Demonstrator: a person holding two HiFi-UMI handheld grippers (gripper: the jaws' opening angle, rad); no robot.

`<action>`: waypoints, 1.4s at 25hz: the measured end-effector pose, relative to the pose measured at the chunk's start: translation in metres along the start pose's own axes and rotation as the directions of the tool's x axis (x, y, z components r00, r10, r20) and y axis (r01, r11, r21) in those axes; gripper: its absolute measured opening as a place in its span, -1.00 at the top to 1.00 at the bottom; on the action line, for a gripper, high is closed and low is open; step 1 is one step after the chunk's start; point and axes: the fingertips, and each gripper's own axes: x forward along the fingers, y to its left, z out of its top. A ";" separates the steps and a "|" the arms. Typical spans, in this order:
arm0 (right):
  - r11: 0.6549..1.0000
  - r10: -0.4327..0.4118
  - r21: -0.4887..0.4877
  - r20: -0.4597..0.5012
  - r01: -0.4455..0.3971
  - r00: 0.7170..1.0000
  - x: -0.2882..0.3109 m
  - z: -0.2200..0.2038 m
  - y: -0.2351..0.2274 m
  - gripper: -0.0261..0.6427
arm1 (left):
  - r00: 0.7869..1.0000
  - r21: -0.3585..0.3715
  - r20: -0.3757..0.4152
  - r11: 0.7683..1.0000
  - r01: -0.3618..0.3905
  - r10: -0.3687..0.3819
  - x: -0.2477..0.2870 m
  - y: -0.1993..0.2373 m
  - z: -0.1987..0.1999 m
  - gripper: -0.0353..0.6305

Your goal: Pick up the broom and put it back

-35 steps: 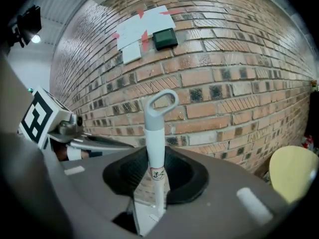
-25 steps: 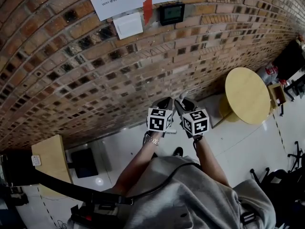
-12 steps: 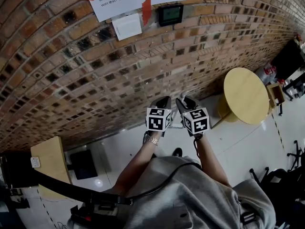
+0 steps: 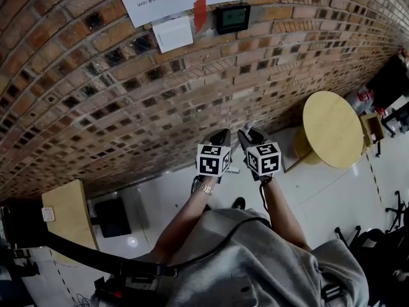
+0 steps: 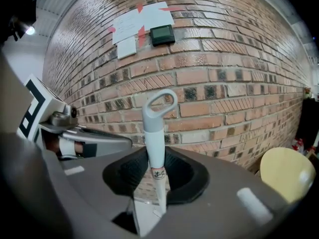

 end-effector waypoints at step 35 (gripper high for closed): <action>0.996 0.074 -0.012 -0.334 -0.083 0.940 0.176 -0.184 -0.126 0.62 | 0.992 -0.090 -0.050 0.989 -0.120 0.116 0.028 0.024 -0.022 0.88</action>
